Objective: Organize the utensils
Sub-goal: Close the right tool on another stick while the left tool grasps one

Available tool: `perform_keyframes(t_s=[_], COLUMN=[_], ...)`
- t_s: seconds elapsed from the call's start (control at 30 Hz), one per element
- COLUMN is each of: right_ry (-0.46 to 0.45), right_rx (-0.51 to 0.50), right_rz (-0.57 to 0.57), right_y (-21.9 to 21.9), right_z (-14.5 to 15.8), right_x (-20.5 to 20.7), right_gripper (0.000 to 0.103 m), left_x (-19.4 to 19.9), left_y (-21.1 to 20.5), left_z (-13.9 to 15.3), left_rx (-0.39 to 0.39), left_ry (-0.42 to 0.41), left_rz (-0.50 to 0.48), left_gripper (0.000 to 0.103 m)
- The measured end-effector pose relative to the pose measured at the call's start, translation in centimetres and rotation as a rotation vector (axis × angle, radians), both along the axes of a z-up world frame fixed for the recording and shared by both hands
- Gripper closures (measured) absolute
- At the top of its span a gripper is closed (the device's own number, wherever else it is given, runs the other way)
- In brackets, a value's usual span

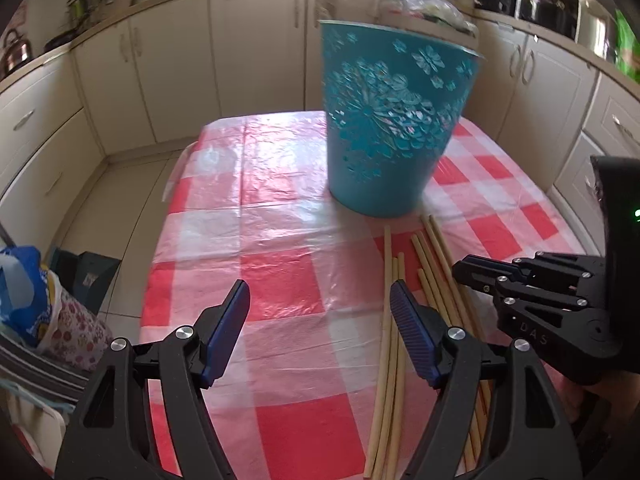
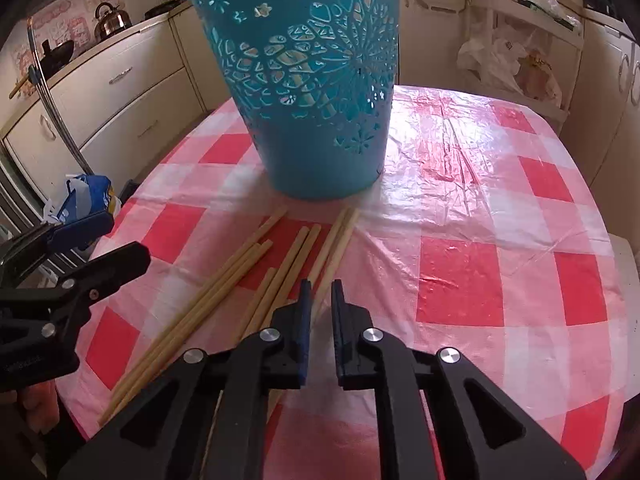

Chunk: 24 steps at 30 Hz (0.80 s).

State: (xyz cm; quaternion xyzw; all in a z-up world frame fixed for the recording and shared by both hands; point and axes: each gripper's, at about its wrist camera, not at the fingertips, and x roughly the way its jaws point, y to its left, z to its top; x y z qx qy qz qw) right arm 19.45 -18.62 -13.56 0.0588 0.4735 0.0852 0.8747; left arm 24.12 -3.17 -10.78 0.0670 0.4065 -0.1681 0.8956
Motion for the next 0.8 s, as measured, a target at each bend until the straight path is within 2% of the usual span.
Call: perform_keyframes(t_s=[0.13, 0.27, 0.4, 0.53, 0.8], right_ry=[0.017, 0.021, 0.010, 0.041, 0.028], right_rx=[-0.002, -0.017, -0.055, -0.069, -0.058], right_rz=[0.024, 0.014, 0.034, 0.090, 0.040], right_y=[-0.9, -1.6, -1.1, -1.1, -1.6], right_z=[0.0, 0.1, 0.1, 0.2, 0.0], right_x=[-0.5, -0.3, -0.2, -0.5, 1.1], right_gripper=[0.094, 0.095, 0.094, 0.094, 0.094], left_x=[0.8, 1.8, 2.3, 2.4, 3.9], left_y=[-2.1, -3.4, -3.0, -2.1, -3.4], left_z=[-1.1, -2.7, -3.3, -3.3, -3.2], left_rx=[0.068, 0.137, 0.114, 0.090, 0.119], left_ry=[0.009, 0.039, 0.063, 0.079, 0.084], left_rz=[-0.054, -0.059, -0.030, 0.023, 0.008], left_gripper=[0.034, 0.035, 0.039, 0.046, 0.046])
